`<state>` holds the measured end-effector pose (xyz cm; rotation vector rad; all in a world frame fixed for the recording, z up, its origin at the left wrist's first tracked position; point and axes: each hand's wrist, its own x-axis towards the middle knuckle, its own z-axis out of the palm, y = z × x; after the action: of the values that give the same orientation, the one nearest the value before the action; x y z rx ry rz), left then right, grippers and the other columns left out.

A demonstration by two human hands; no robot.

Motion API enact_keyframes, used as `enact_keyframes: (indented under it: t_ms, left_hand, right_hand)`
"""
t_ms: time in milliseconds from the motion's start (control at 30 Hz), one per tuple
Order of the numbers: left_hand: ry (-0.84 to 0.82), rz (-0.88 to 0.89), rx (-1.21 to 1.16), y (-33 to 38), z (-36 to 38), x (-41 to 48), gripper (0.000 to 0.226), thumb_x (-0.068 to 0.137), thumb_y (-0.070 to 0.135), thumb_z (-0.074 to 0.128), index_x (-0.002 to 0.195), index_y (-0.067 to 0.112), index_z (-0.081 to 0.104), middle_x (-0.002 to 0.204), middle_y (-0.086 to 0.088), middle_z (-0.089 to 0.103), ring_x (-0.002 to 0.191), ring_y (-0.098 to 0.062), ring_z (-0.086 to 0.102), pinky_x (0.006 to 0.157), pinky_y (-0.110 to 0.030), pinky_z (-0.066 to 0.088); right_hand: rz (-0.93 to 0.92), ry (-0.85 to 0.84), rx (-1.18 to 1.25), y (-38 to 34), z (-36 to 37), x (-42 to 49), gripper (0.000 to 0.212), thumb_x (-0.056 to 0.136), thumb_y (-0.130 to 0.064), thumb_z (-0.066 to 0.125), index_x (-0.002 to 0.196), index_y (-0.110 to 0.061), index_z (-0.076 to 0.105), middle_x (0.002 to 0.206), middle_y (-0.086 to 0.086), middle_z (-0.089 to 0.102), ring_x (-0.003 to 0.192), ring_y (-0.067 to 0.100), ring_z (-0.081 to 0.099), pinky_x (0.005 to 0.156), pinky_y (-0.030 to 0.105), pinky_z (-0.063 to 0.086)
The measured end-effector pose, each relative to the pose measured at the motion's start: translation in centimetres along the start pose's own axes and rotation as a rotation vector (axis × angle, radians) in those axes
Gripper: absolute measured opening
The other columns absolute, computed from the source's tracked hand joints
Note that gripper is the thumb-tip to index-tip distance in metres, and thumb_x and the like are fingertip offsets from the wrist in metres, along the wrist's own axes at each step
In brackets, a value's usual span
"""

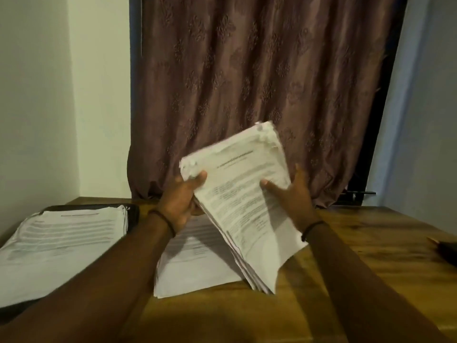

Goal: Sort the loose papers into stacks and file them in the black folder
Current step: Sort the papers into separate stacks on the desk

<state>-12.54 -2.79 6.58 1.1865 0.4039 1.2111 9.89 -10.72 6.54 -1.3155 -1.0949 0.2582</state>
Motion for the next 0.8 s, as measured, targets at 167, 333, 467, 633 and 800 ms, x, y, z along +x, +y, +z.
enact_keyframes:
  t_ms: [167,333,467,633,800]
  left_hand:
    - [-0.141,0.120,-0.057,4.3,5.7,0.6,0.027,0.093,0.013,0.060,0.116,0.001,0.064,0.110,-0.020,0.070,0.099,-0.034,0.069,0.081,-0.048,0.058]
    - [-0.157,0.199,-0.024,6.3,8.1,1.2,0.039,0.086,0.015,0.071,0.120,-0.002,0.062,0.114,-0.023,0.068,0.105,-0.041,0.066,0.092,-0.054,0.053]
    - [-0.126,0.108,0.105,0.7,6.7,-0.5,0.033,0.086,0.010,0.070,0.118,0.006,0.065,0.113,-0.016,0.071,0.101,-0.033,0.069,0.086,-0.046,0.057]
    - [-0.060,-0.014,0.152,-5.8,3.4,-1.3,0.023,0.089,0.018,0.068,0.112,0.014,0.070,0.114,-0.008,0.072,0.105,-0.029,0.069,0.099,-0.052,0.049]
    - [-0.099,0.012,0.098,-5.0,4.0,-0.1,0.024,0.091,0.014,0.063,0.115,0.011,0.067,0.116,-0.009,0.071,0.105,-0.029,0.069,0.095,-0.046,0.052]
  right_hand:
    - [-0.116,-0.036,0.276,-3.8,-2.6,0.2,0.027,0.084,-0.009,0.075,0.108,0.001,0.069,0.094,0.011,0.076,0.081,0.025,0.074,0.065,0.031,0.059]
    - [-0.200,0.179,0.406,-5.7,-3.4,0.6,0.018,0.086,-0.011,0.074,0.100,-0.002,0.068,0.086,0.006,0.074,0.072,0.015,0.072,0.061,0.026,0.057]
    - [-0.106,0.112,0.387,-1.8,-2.7,-2.0,0.029,0.086,-0.014,0.074,0.111,0.000,0.066,0.096,0.010,0.075,0.082,0.020,0.074,0.067,0.032,0.059]
    - [0.031,0.115,0.295,4.0,-1.4,-4.7,0.019,0.085,-0.014,0.075,0.104,-0.015,0.069,0.098,0.004,0.075,0.095,0.026,0.071,0.081,0.040,0.059]
    - [-0.054,0.138,0.248,2.2,-1.9,-3.4,0.023,0.087,-0.012,0.073,0.109,-0.006,0.067,0.103,0.013,0.073,0.095,0.027,0.070,0.081,0.039,0.060]
